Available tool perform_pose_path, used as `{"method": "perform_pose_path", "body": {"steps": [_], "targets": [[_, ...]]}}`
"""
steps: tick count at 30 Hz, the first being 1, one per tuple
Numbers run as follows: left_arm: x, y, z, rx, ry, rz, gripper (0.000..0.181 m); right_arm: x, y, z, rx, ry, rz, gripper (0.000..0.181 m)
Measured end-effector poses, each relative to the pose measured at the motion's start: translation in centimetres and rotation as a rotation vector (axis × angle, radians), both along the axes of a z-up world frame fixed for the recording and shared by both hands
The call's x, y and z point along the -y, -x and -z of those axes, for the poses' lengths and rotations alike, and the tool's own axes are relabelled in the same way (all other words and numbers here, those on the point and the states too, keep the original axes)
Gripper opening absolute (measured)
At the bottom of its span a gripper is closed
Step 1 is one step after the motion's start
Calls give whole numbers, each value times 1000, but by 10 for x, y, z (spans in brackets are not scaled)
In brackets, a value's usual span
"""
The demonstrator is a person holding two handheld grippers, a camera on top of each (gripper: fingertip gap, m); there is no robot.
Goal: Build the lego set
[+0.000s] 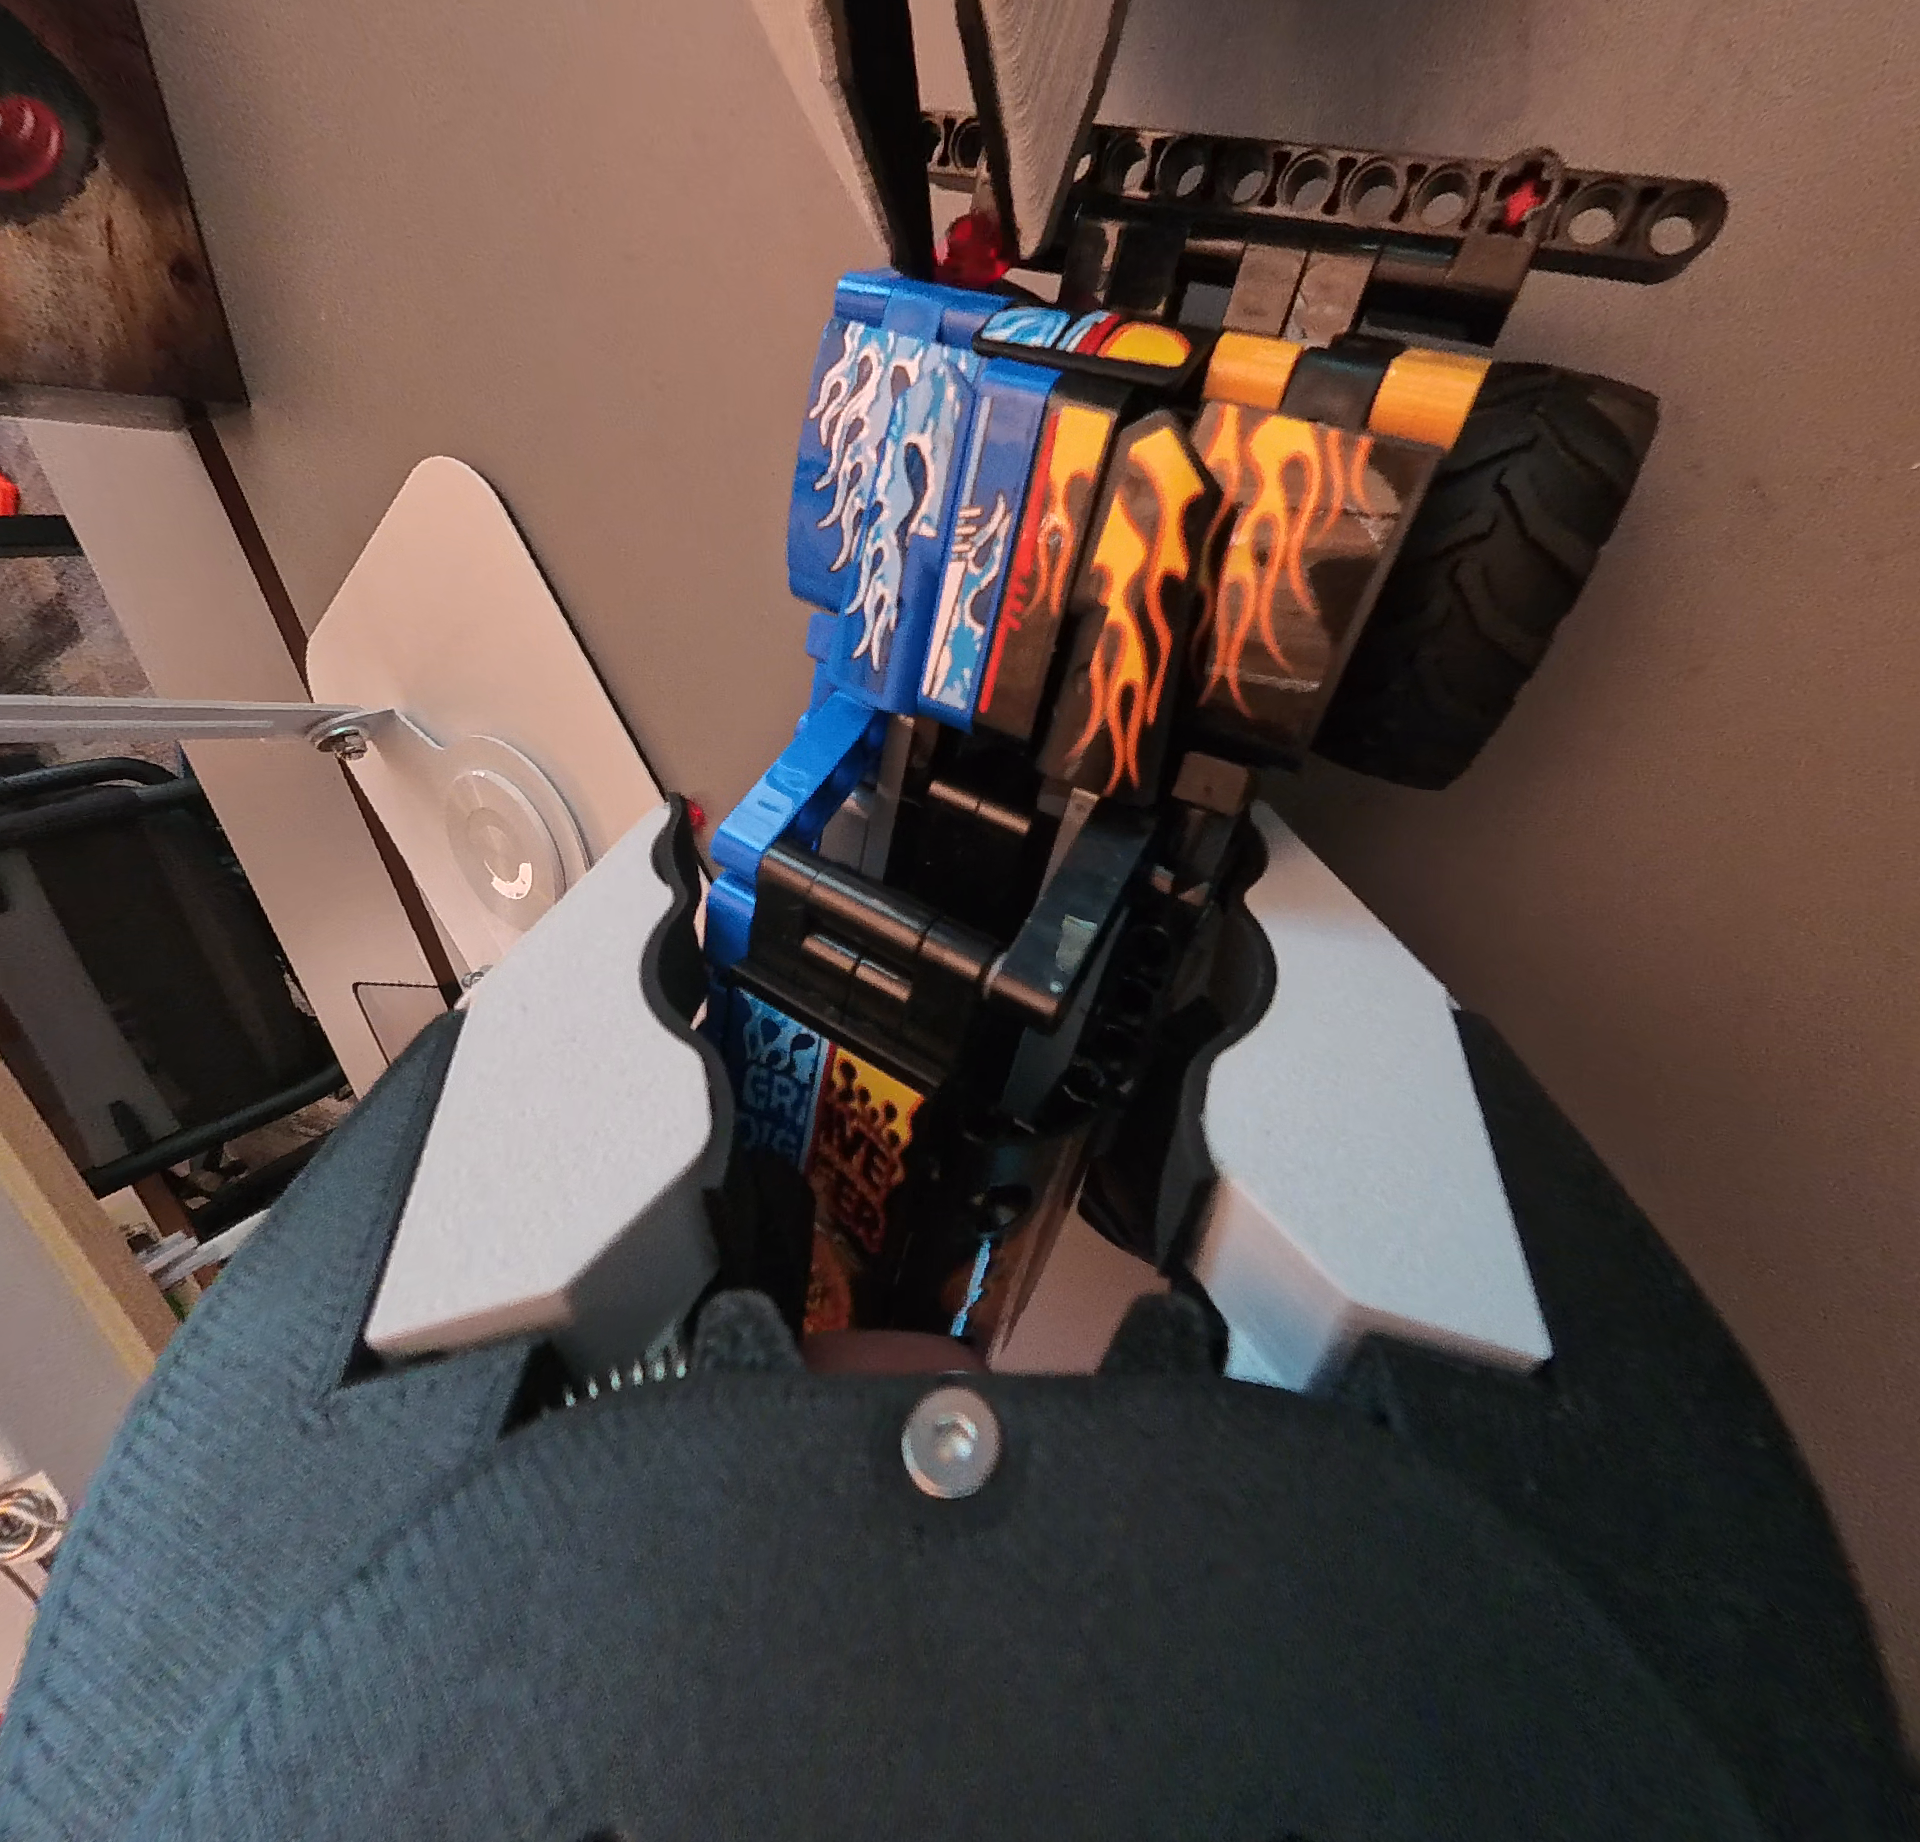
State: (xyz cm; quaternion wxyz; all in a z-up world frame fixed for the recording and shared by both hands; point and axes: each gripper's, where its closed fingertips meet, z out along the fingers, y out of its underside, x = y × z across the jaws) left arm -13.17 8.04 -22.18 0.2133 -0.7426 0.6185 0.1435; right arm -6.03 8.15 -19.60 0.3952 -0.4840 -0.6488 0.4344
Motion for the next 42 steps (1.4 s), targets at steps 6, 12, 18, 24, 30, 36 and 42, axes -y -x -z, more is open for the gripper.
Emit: {"method": "perform_pose_path", "body": {"steps": [6,12,18,24,30,36,42], "targets": [[0,-1,-1,8,2,-2,100,0,0,1,-17,-86,12,8],[0,-1,0,3,6,-2,99,0,1,2,-33,-198,37,8],[0,0,0,5,1,-4,100,0,2,0,-29,-96,47,7],[0,0,0,5,1,-3,100,-2,3,1,-30,-112,49,6],[0,1,0,2,3,-6,99,-3,4,1,-22,-204,36,6],[0,2,1,1,7,-11,99,-4,6,2,-3,-203,41,6],[0,4,1,-4,6,-14,99,-3,8,2,1,-307,59,6]]}}
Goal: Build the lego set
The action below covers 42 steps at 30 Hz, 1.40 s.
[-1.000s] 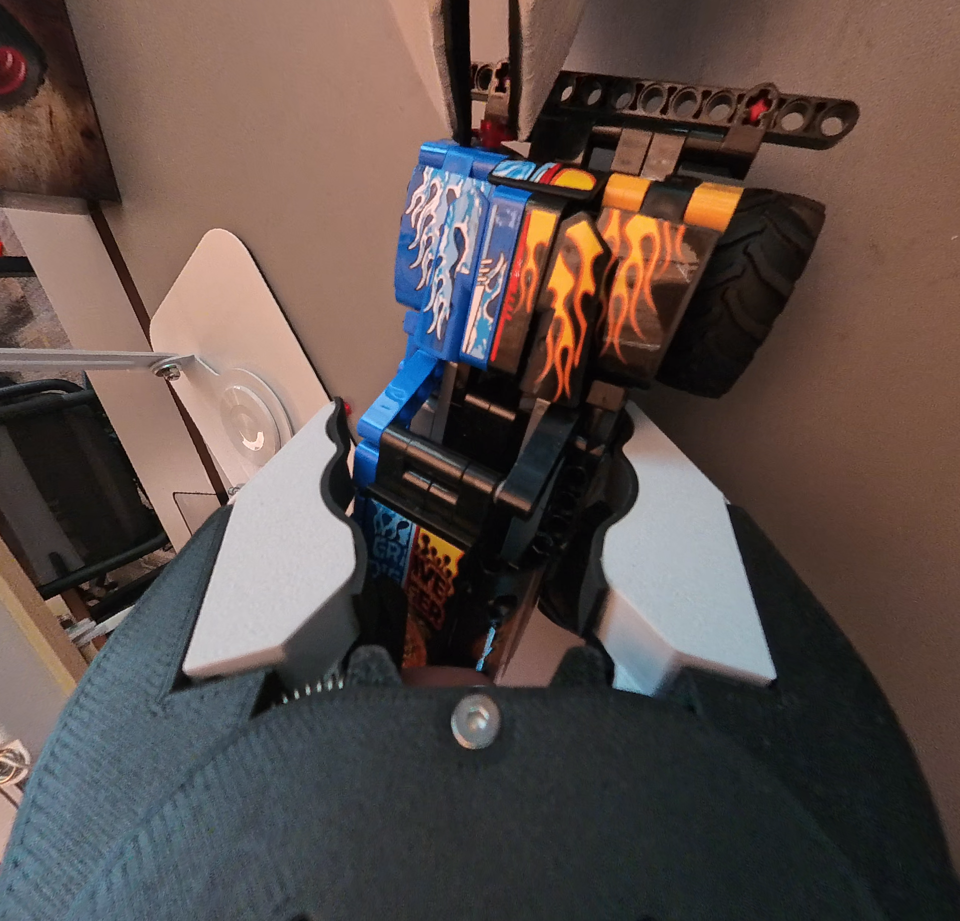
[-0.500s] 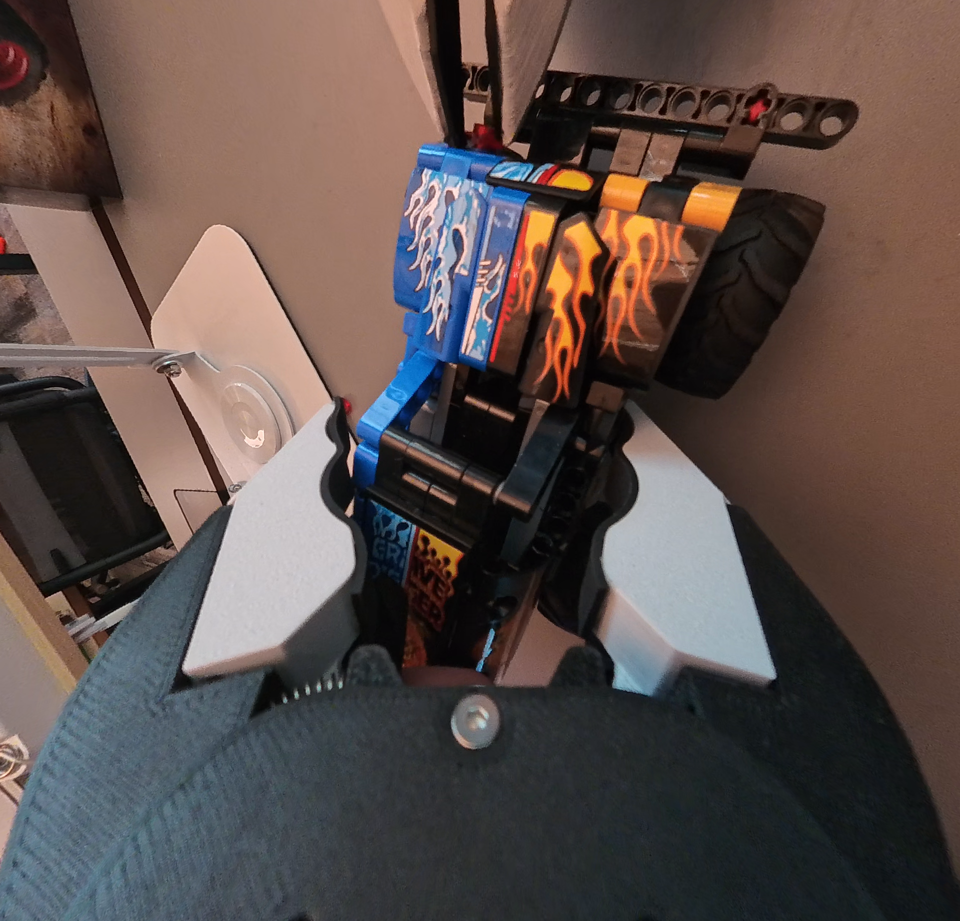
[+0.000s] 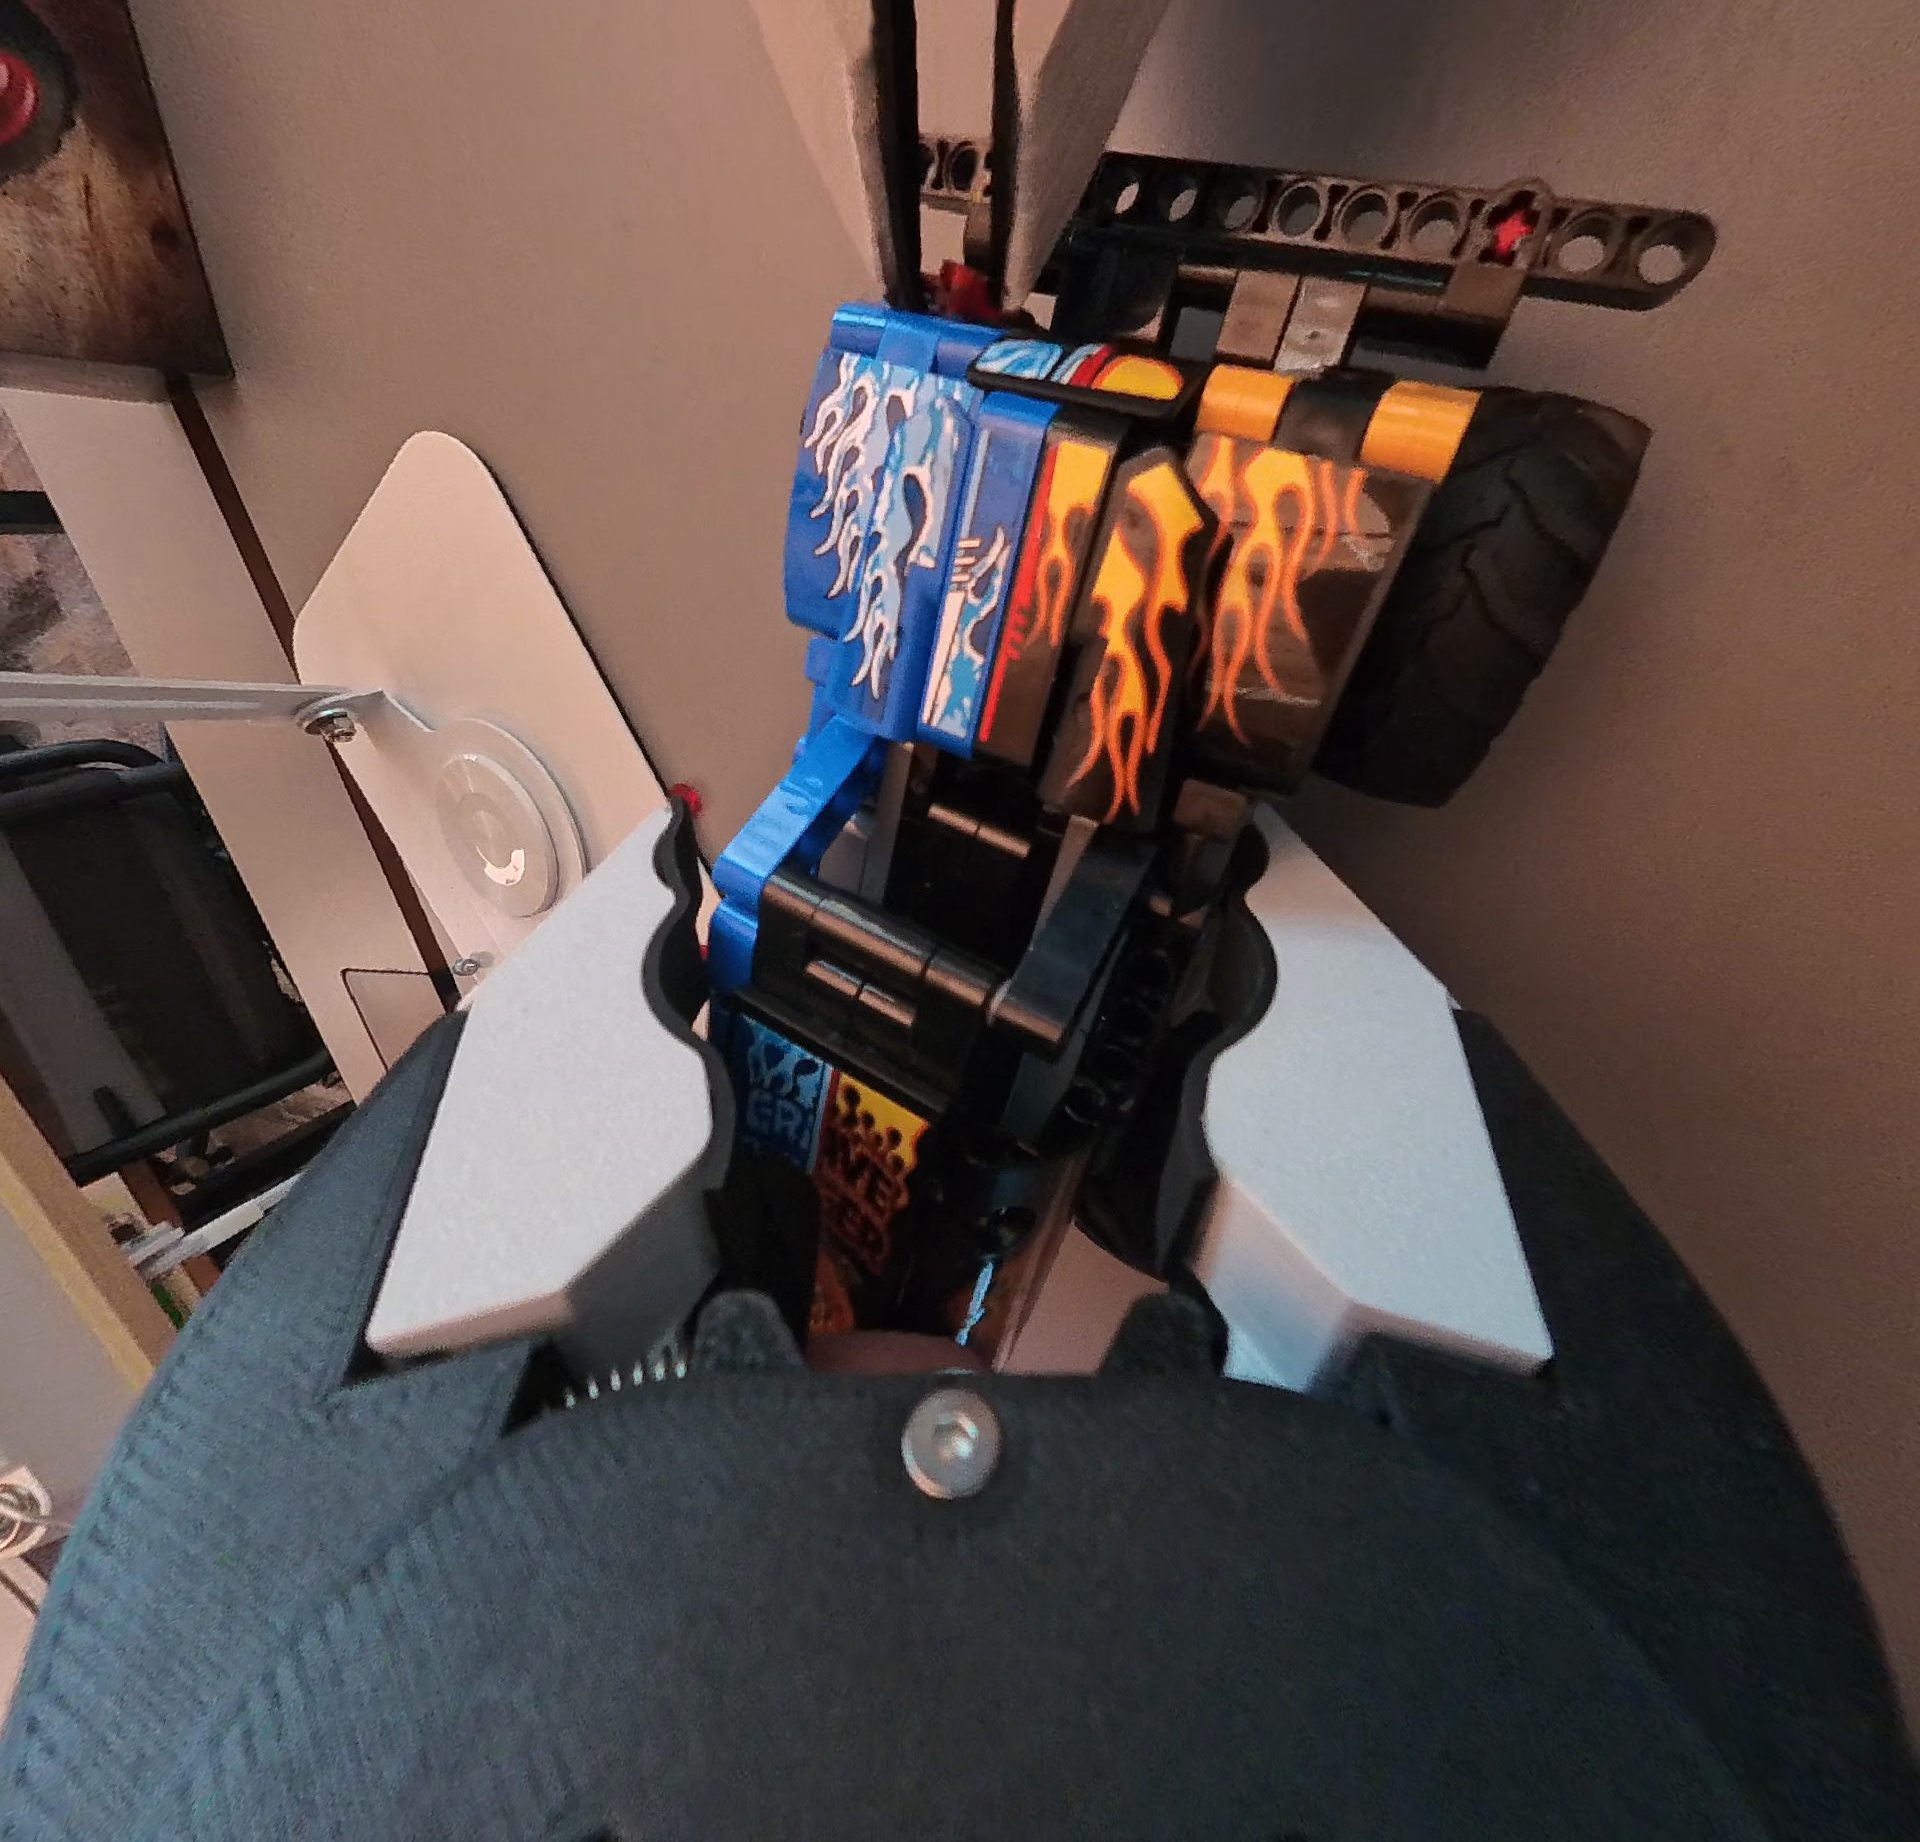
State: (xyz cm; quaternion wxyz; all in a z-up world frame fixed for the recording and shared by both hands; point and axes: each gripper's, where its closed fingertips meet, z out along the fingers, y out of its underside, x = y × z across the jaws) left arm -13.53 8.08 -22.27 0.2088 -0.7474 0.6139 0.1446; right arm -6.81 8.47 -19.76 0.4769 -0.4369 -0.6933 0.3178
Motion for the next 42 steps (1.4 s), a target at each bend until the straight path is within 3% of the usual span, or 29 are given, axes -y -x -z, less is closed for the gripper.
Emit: {"method": "perform_pose_path", "body": {"steps": [3,20,32,42], "targets": [[0,-1,0,-2,-3,1,100,0,-2,-1,-7,85,-28,6],[0,-2,0,3,-10,6,100,0,-4,2,4,119,-56,5],[-1,1,0,2,-13,-3,99,-2,1,1,135,228,-61,5],[-2,1,0,4,-8,0,100,-2,2,1,156,85,-97,5]]}}
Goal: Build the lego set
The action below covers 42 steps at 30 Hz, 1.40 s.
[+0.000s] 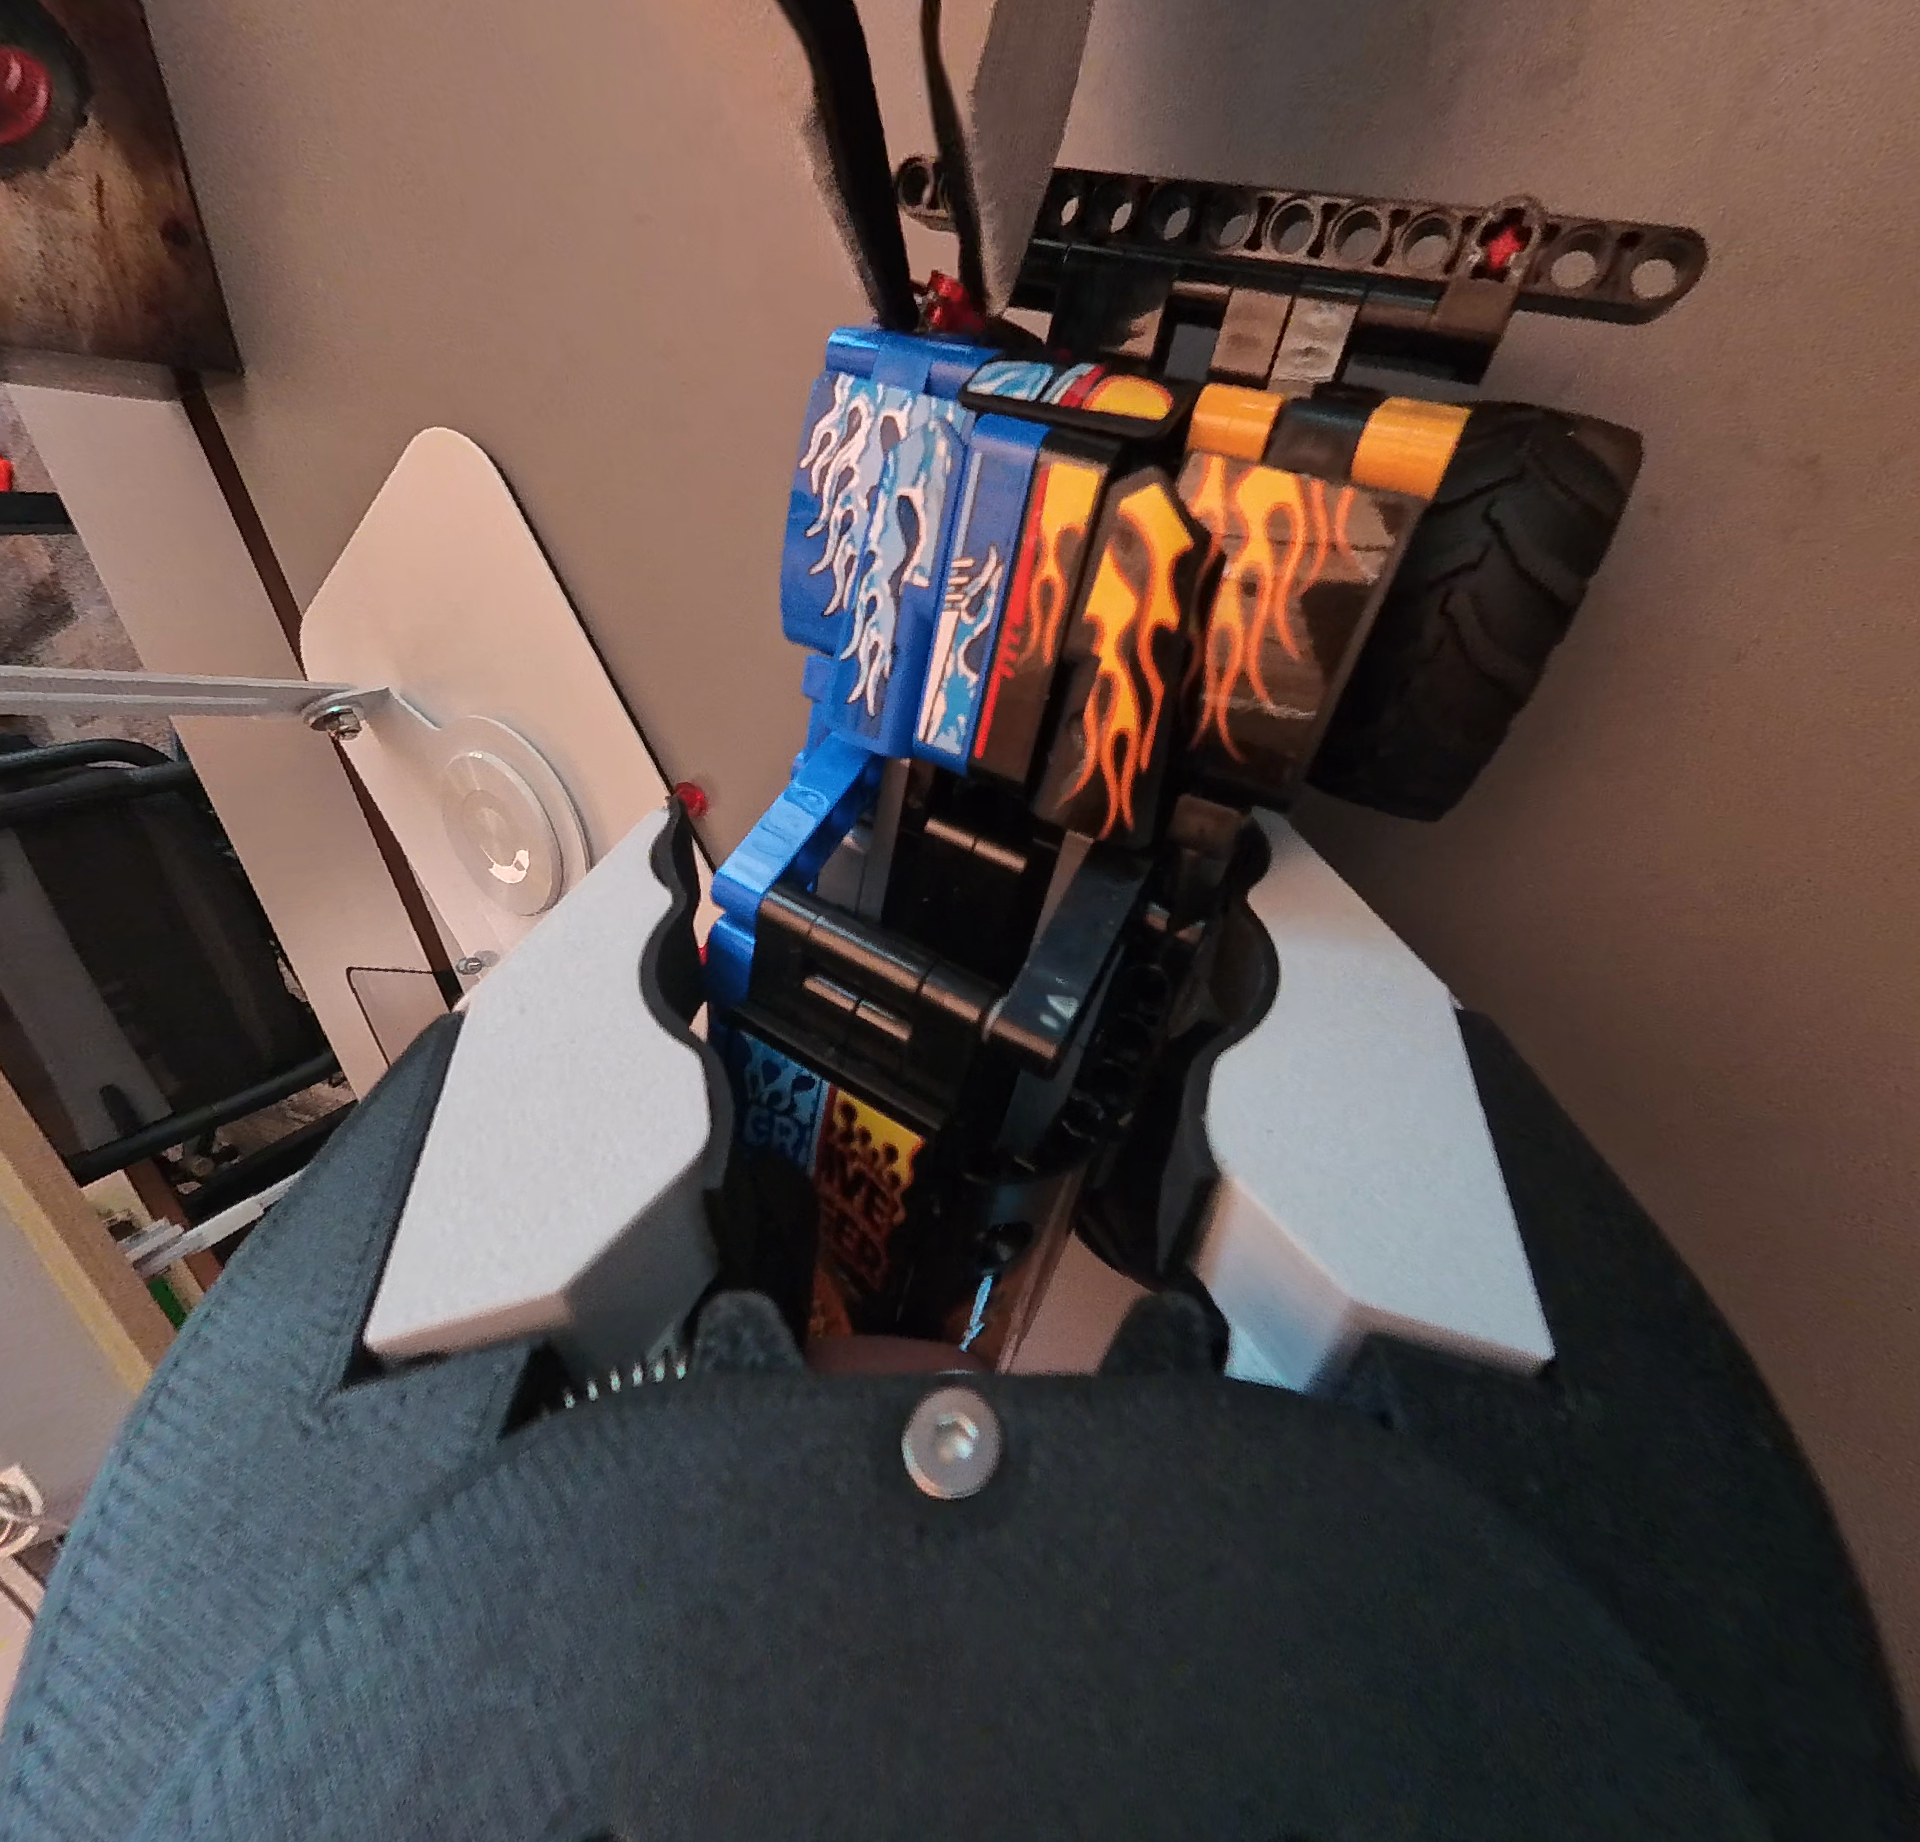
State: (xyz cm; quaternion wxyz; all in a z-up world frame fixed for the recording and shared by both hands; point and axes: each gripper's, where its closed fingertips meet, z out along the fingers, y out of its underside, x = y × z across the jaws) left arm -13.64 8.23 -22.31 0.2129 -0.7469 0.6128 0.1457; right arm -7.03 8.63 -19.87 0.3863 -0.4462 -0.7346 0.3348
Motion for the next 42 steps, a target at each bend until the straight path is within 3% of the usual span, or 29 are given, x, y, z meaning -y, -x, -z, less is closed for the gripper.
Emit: {"method": "perform_pose_path", "body": {"steps": [27,42], "targets": [[-1,0,0,6,-11,0,101,0,0,0,2,-104,-40,6],[-1,-1,-1,8,-17,3,101,-3,0,-1,4,-1,50,7]]}}
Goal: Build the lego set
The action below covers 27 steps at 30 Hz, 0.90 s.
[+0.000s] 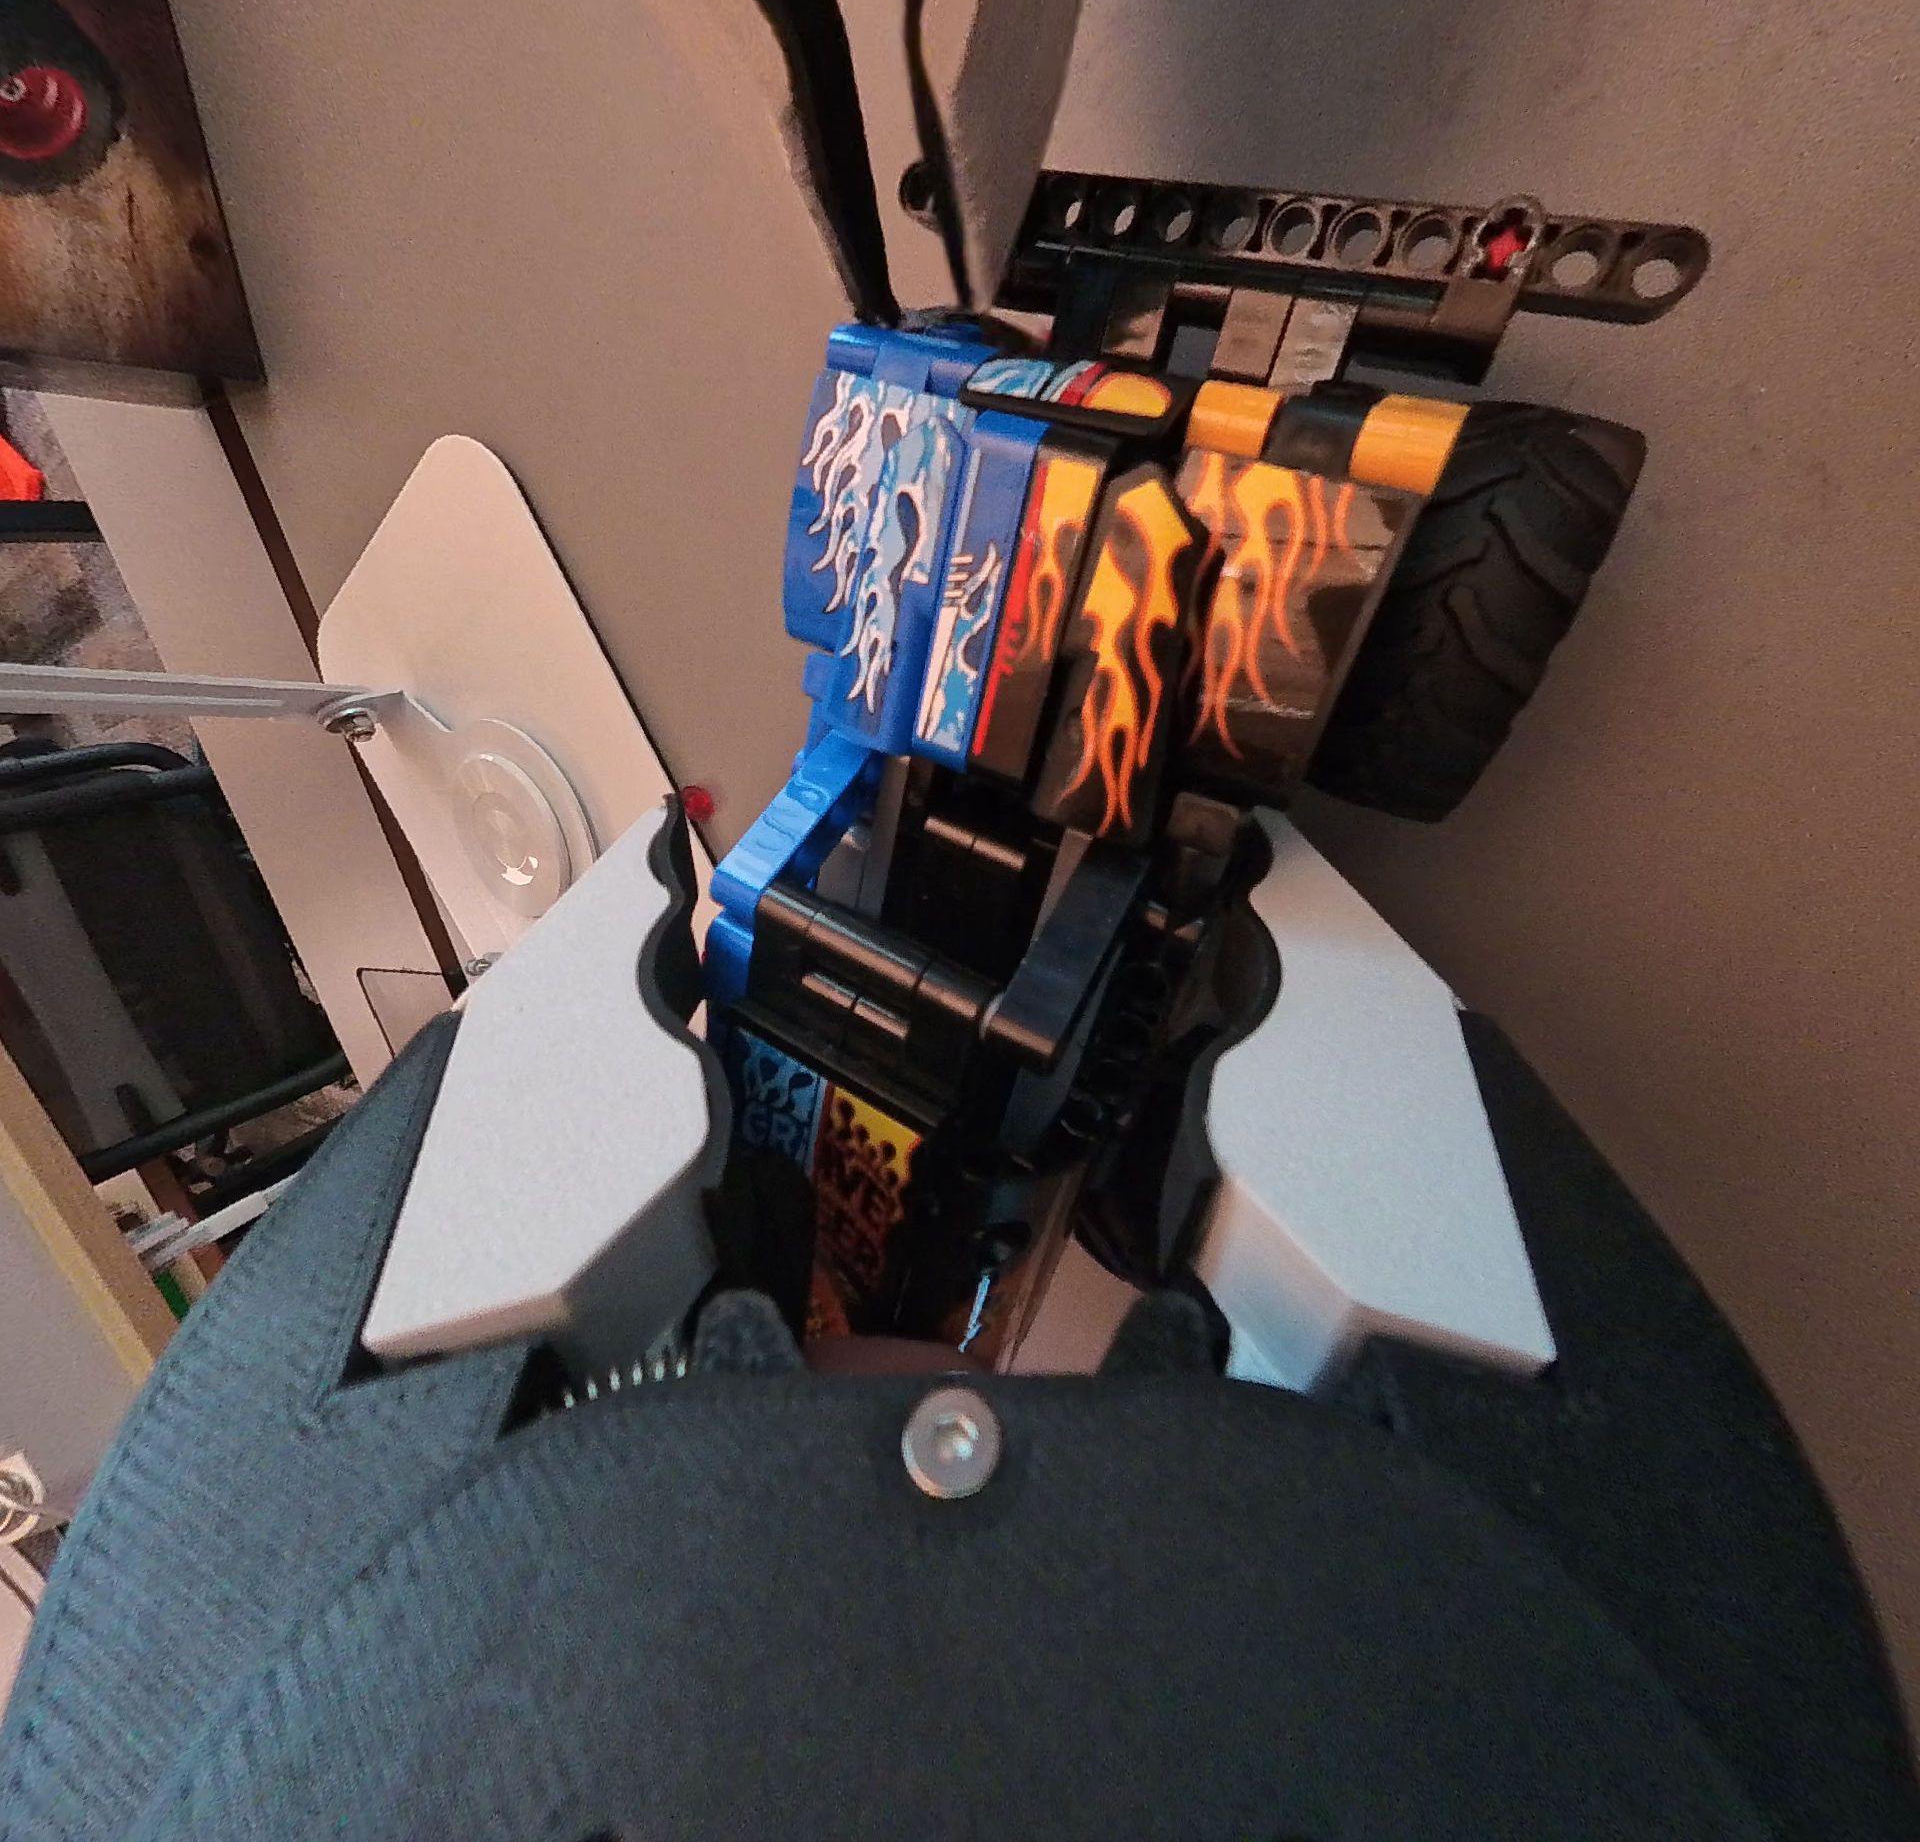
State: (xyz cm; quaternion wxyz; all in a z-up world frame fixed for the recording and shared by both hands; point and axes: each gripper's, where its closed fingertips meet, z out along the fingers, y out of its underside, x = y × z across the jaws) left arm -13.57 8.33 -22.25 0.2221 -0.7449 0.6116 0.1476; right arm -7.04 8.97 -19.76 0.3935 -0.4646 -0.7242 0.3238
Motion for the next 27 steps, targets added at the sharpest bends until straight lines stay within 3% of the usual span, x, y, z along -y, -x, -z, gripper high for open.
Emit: {"method": "perform_pose_path", "body": {"steps": [13,15,27], "targets": [[3,23,-2,-35,-5,-50,100,-22,-26,11,117,126,31,13],[3,29,-3,-34,-10,-63,100,-20,-26,22,165,142,29,21],[5,56,-2,-43,4,-120,101,26,13,60,309,118,-87,19]]}}
